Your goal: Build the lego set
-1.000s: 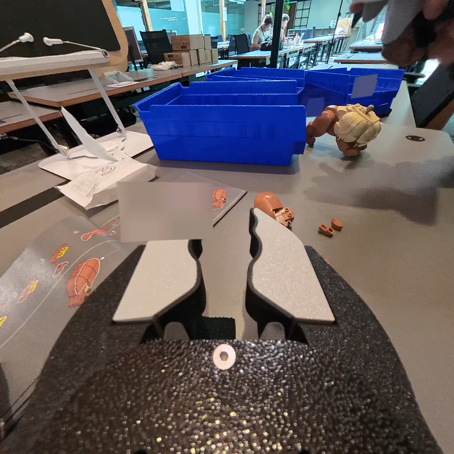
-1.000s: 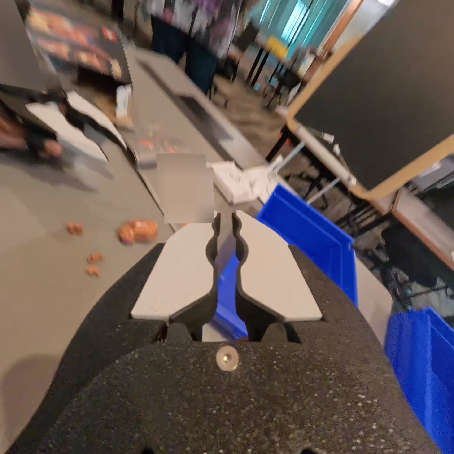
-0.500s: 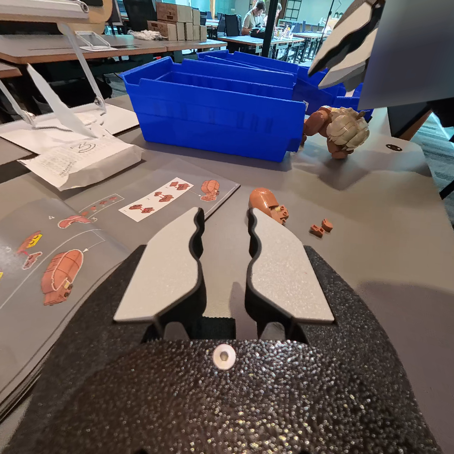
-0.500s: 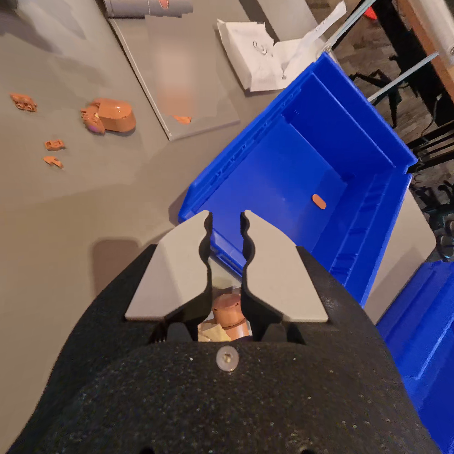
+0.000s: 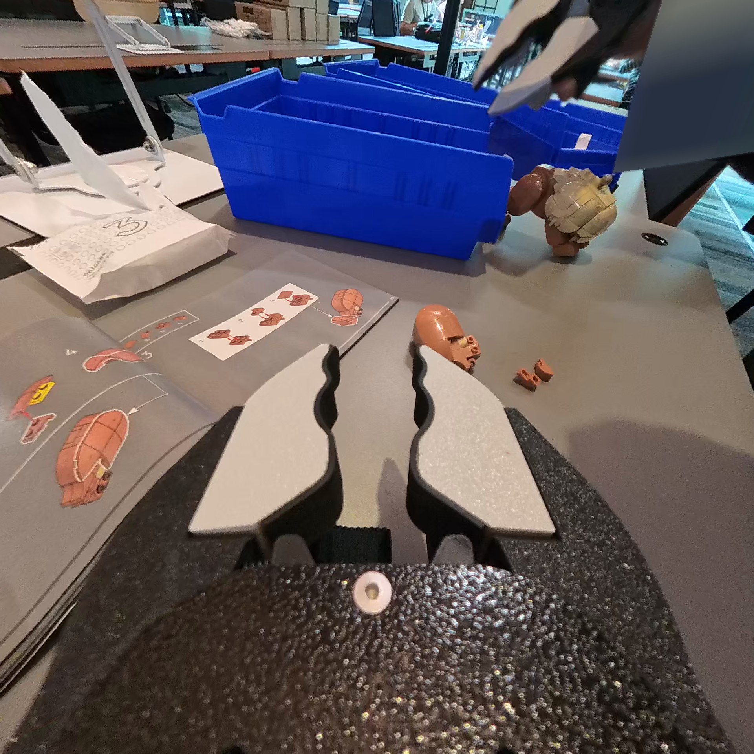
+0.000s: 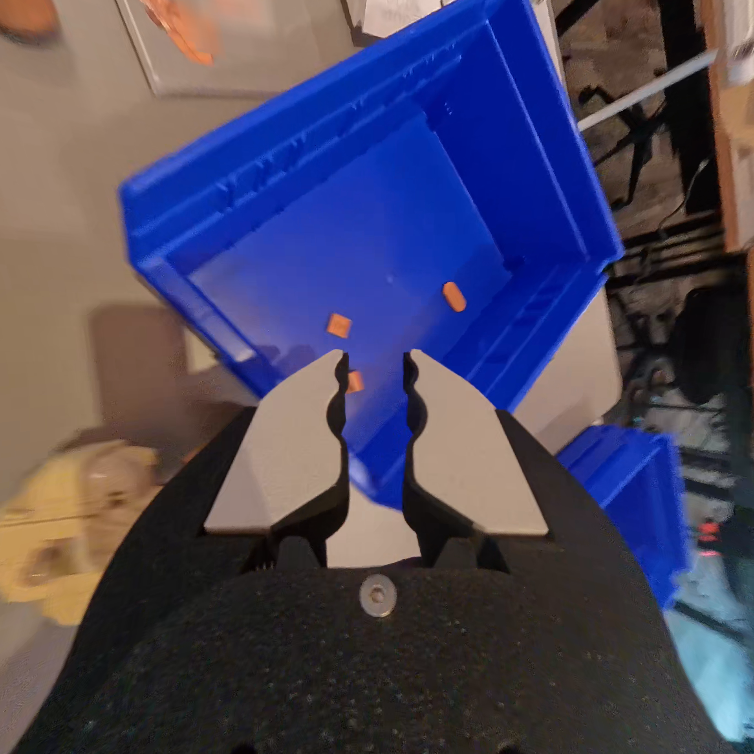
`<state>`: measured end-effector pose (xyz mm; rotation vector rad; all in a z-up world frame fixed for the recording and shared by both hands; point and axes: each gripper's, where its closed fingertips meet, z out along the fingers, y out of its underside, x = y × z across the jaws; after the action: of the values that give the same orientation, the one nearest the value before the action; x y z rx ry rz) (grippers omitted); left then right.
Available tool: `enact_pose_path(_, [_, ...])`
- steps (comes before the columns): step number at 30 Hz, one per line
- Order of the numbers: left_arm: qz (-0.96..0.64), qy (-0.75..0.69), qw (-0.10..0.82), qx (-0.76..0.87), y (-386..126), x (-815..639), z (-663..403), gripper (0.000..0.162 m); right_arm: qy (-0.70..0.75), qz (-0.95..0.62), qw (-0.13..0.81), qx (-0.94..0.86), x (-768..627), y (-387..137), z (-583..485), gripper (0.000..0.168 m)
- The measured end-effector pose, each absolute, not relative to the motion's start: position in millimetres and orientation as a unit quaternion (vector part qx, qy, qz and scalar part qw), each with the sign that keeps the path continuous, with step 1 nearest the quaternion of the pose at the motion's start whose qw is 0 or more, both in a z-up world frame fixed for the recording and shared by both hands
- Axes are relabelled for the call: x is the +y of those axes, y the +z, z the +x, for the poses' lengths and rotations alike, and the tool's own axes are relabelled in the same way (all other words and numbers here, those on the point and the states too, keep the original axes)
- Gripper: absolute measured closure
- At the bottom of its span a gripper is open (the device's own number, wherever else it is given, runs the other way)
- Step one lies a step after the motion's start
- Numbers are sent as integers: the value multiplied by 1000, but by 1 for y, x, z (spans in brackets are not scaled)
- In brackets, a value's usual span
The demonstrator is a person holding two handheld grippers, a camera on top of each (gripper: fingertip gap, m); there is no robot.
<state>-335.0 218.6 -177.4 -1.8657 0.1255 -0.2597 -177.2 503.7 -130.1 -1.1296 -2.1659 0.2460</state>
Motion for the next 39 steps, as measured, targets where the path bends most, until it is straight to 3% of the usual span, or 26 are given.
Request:
enact_pose_path(2, [-802,-109,585,55,-178,219,-335,128,66,-362,325,-871,515,-131,-196,135])
enact_pose_path(7, [-800,-99,589,60,-177,218,-335,128,40,-282,178,-942,521,-165,-217,132])
enact_pose_path(13, [-801,-106,587,58,-178,216,-336,128,-45,-347,58,-935,528,-220,-211,133])
enact_pose_path(18, [-801,-113,584,61,-178,214,-334,128,3,-526,23,-850,521,-235,-210,137])
enact_pose_path(27, [-804,-113,581,66,-179,212,-330,128,6,-565,29,-825,516,-246,-211,133])
enact_pose_path(30, [-803,-111,581,66,-179,212,-330,128,20,-566,12,-824,507,-247,-211,151])
enact_pose_path(39, [-800,-117,585,63,-177,208,-328,128,39,-572,51,-817,506,-234,-217,152])
